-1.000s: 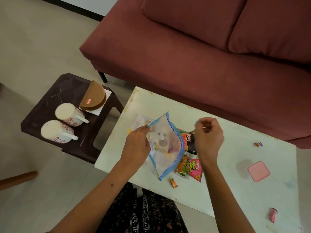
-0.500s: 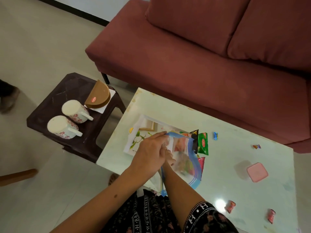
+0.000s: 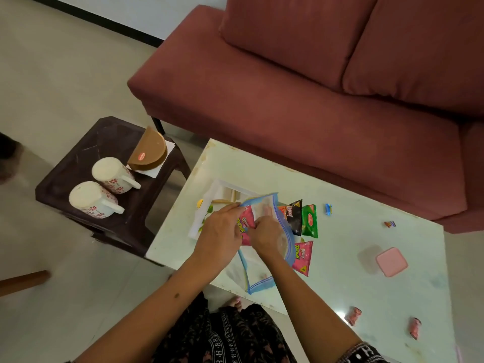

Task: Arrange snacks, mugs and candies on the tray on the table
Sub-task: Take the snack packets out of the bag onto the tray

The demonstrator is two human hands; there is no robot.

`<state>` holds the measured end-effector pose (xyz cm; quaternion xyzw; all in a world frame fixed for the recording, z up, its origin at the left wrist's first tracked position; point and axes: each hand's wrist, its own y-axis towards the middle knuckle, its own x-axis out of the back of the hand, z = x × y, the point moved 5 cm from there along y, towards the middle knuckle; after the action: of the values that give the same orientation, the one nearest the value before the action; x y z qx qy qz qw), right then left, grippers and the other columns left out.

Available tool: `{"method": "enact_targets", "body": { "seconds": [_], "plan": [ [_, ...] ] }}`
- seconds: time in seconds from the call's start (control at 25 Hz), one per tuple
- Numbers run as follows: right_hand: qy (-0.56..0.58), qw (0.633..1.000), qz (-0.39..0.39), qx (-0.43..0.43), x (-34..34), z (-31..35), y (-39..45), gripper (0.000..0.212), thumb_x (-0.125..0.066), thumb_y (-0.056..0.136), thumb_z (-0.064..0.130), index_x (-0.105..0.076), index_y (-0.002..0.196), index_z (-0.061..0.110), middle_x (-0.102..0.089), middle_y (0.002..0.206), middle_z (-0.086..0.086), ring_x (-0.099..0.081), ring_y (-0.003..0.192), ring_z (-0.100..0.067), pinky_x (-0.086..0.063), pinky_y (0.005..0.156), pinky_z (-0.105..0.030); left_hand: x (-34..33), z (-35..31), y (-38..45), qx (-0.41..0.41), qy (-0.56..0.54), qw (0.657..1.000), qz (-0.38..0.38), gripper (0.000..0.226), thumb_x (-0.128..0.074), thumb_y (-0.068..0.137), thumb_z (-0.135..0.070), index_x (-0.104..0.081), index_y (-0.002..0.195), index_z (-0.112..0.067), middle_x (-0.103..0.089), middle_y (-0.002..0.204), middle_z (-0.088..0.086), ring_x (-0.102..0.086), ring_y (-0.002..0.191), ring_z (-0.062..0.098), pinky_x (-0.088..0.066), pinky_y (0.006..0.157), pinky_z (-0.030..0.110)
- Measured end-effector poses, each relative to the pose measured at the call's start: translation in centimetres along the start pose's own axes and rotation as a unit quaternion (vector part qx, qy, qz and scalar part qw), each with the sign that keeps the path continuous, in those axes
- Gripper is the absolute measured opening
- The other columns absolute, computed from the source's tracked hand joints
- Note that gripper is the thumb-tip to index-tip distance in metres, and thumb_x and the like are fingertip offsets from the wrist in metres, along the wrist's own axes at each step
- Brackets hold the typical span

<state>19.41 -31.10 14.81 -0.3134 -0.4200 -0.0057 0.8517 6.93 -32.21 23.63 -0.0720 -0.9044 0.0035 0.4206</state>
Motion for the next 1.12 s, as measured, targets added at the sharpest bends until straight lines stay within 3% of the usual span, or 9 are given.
{"method": "enact_targets", "body": {
  "seconds": [0.08,0.24,0.32,0.48,0.6,0.72,0.84,0.92,1.12],
  "plan": [
    [0.003,0.998,-0.032,0.056,2.4,0.6,-0.9,0.028,-0.07,0.078,0.026,-0.053,0.058,0.016,-0.051,0.058,0.001,-0.051,0.067,-0.021,-0.031,0.049,-0.023,-0.1,-0.1,0.2,-0.01,0.009,1.0,-0.003,0.04,-0.053,0.08,0.001,-0.058,0.119,-0.01,-0.065,0.117,0.008,-0.061,0.105,0.023,-0.048,0.092,0.031],
    [0.064,0.98,-0.114,0.15,10.7,0.6,-4.1,0.014,-0.078,0.069,0.029,-0.067,0.065,0.021,-0.057,0.059,0.009,-0.052,0.057,-0.009,-0.034,0.051,-0.018,0.5,0.9,1.2,0.013,0.029,0.999,-0.044,0.039,-0.054,0.076,0.008,-0.061,0.113,0.0,-0.066,0.114,0.018,-0.062,0.104,0.032,-0.047,0.093,0.036],
    [0.13,0.972,-0.12,0.153,14.6,-0.6,-5.1,0.017,-0.079,0.068,0.029,-0.065,0.061,0.025,-0.063,0.061,0.01,-0.054,0.055,-0.003,-0.039,0.053,-0.02,1.1,1.8,1.8,0.039,0.047,0.996,-0.059,0.039,-0.054,0.077,0.007,-0.059,0.115,0.001,-0.065,0.114,0.02,-0.061,0.103,0.035,-0.046,0.095,0.038],
    [0.291,0.942,-0.145,0.083,18.2,-5.8,-3.8,0.016,-0.083,0.065,0.027,-0.069,0.064,0.02,-0.072,0.07,-0.005,-0.067,0.061,-0.016,-0.053,0.055,-0.029,2.6,3.7,2.7,0.101,0.051,0.99,-0.081,0.039,-0.055,0.078,0.005,-0.058,0.117,0.0,-0.065,0.11,0.023,-0.061,0.099,0.038,-0.05,0.088,0.043],
    [0.311,0.939,-0.145,0.002,14.5,-9.6,-0.8,0.017,-0.082,0.067,0.017,-0.065,0.063,0.017,-0.069,0.074,-0.014,-0.065,0.063,-0.022,-0.056,0.061,-0.036,3.1,4.8,2.9,0.131,0.057,0.986,-0.081,0.041,-0.053,0.08,0.003,-0.056,0.121,-0.001,-0.064,0.114,0.023,-0.06,0.102,0.038,-0.049,0.089,0.045],
    [0.268,0.954,-0.102,-0.089,7.8,-12.1,2.3,0.015,-0.075,0.075,0.015,-0.063,0.066,0.02,-0.069,0.079,-0.012,-0.063,0.065,-0.023,-0.057,0.072,-0.042,2.8,4.7,2.8,0.123,0.047,0.988,-0.084,0.04,-0.052,0.08,0.004,-0.058,0.119,-0.001,-0.064,0.115,0.022,-0.061,0.101,0.038,-0.049,0.092,0.045],
    [0.226,0.962,-0.091,-0.126,2.2,-13.1,4.1,0.002,-0.068,0.081,0.014,-0.067,0.082,0.015,-0.071,0.092,-0.01,-0.063,0.076,-0.022,-0.052,0.072,-0.031,2.3,4.4,2.6,0.126,0.025,0.987,-0.093,0.04,-0.053,0.08,0.005,-0.059,0.118,-0.003,-0.067,0.108,0.021,-0.064,0.092,0.038,-0.05,0.086,0.044],
    [0.224,0.96,-0.092,-0.139,-0.3,-13.6,4.9,0.008,-0.063,0.083,0.01,-0.067,0.09,0.008,-0.07,0.098,-0.011,-0.057,0.08,-0.02,-0.044,0.071,-0.025,1.9,4.2,2.3,0.132,0.023,0.986,-0.095,0.04,-0.055,0.08,0.004,-0.06,0.118,-0.005,-0.069,0.1,0.022,-0.065,0.089,0.036,-0.051,0.082,0.041],
    [0.216,0.951,-0.099,-0.199,-3.5,-15.6,6.1,0.011,-0.06,0.085,0.004,-0.065,0.093,-0.001,-0.068,0.101,-0.017,-0.059,0.091,-0.029,-0.038,0.07,-0.026,0.9,4.3,2.0,0.111,0.032,0.99,-0.084,0.039,-0.056,0.078,0.004,-0.061,0.116,-0.004,-0.071,0.096,0.022,-0.066,0.084,0.037,-0.048,0.084,0.033]
  ]
}}
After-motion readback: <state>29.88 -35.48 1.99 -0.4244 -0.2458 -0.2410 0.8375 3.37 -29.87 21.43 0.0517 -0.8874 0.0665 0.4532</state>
